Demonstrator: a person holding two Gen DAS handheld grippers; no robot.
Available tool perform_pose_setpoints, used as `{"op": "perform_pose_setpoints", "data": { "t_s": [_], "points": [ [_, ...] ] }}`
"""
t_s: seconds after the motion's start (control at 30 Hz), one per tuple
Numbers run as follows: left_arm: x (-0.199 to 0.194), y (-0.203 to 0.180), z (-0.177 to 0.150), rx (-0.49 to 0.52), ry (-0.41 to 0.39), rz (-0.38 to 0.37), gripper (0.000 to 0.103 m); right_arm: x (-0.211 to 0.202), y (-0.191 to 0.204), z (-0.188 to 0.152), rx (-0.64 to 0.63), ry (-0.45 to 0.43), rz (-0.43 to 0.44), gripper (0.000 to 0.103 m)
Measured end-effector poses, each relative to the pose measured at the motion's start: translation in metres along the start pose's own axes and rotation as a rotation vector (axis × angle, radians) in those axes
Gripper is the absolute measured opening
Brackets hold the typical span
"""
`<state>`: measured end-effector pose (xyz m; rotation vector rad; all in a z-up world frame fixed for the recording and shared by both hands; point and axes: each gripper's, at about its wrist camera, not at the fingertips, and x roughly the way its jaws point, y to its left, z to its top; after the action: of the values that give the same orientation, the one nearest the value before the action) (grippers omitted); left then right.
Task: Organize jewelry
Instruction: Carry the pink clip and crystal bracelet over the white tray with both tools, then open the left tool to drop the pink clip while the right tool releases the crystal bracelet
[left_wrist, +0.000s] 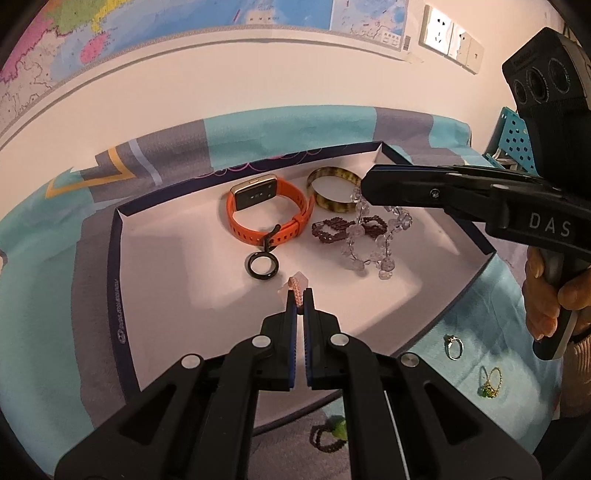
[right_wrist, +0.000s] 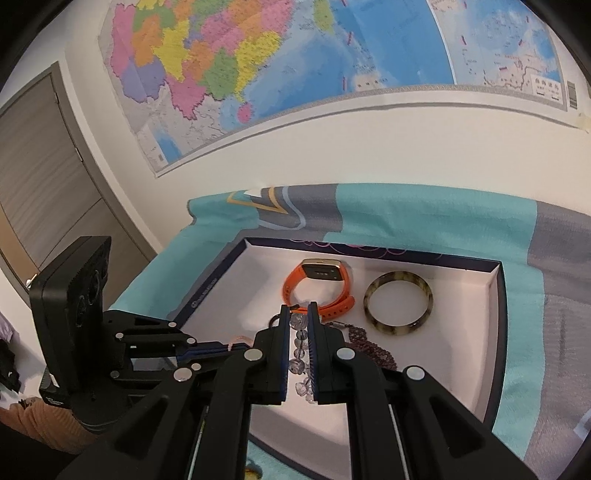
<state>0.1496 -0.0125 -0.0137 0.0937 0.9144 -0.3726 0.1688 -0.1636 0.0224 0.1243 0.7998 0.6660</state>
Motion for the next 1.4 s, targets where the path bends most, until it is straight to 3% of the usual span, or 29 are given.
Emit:
{"op": "perform_pose_setpoints", "data": {
  "t_s": [0.8,0.9,0.97,1.23,1.33,1.4],
  "points": [
    [0.022,0.001,0.006,-0.015,0.048,0.009,0.008,0.017,-0.029,-0.004,0.061,0.036,-0.075,0.008],
    [0.021,0.001,0.005,-0.019,0.044,0.008,0.011,0.016,-0.03,-0.004,0.063,0.035,-0.08,0.011],
    [0.02,0.001,0.005,-0.019,0.036,0.016,0.021,0.016,-0.031,-0.004,0.066,0.032,-0.082,0.011],
    [0.005,0.003,0.001,-0.034,0.0,0.039,0.029,0.01,-0.032,-0.006,0.064,0.026,-0.1,0.013],
    [-0.004,0.002,-0.002,-0.035,-0.024,0.057,0.035,0.009,-0.034,-0.008,0.064,0.031,-0.126,0.023],
    [-0.011,0.003,-0.003,-0.038,-0.04,0.062,0.037,0.006,-0.035,-0.009,0.063,0.027,-0.13,0.024]
  ]
}}
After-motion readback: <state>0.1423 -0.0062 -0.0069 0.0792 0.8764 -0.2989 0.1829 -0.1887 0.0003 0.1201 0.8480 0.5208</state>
